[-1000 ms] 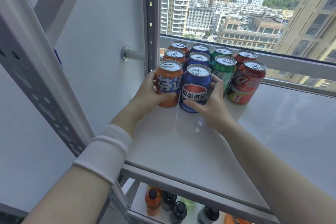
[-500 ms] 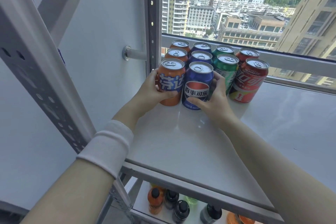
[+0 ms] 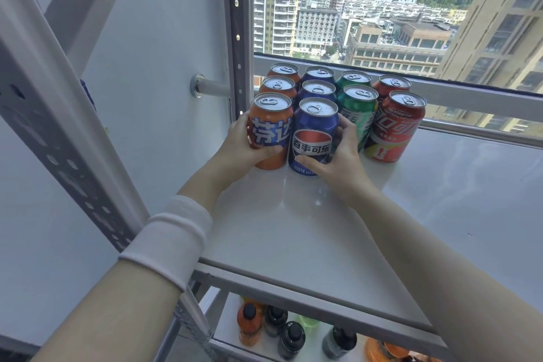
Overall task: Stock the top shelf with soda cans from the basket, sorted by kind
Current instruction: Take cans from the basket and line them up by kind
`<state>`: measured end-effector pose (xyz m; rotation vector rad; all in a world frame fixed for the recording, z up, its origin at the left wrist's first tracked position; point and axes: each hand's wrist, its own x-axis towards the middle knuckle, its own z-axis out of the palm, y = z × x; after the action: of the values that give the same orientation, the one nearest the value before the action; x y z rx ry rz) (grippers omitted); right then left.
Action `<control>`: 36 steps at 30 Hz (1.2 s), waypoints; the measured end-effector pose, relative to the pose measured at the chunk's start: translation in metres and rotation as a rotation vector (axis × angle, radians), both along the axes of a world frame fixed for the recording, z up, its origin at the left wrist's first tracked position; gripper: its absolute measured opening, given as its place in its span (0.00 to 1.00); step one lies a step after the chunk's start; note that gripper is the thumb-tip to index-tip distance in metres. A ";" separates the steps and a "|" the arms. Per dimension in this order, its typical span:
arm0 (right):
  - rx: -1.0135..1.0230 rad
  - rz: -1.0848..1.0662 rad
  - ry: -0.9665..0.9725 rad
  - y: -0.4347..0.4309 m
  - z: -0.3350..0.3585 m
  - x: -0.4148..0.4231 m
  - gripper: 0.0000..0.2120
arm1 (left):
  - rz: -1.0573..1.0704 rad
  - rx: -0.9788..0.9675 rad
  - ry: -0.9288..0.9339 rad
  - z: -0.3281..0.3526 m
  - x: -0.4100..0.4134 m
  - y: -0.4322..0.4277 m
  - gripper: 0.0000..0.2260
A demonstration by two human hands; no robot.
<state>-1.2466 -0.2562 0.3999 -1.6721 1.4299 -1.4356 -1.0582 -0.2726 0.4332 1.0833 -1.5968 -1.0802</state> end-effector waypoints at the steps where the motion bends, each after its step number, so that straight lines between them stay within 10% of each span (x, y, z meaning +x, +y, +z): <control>1: 0.006 -0.005 0.002 0.000 0.000 0.000 0.47 | -0.009 0.002 0.000 0.000 0.000 0.000 0.32; 36: 0.041 -0.137 0.144 0.070 0.015 0.002 0.44 | 0.175 -0.001 -0.283 -0.006 -0.009 0.057 0.44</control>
<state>-1.2447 -0.1866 0.4144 -1.7100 1.6707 -1.3704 -1.0670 -0.2151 0.4268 1.3967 -1.6820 -0.8374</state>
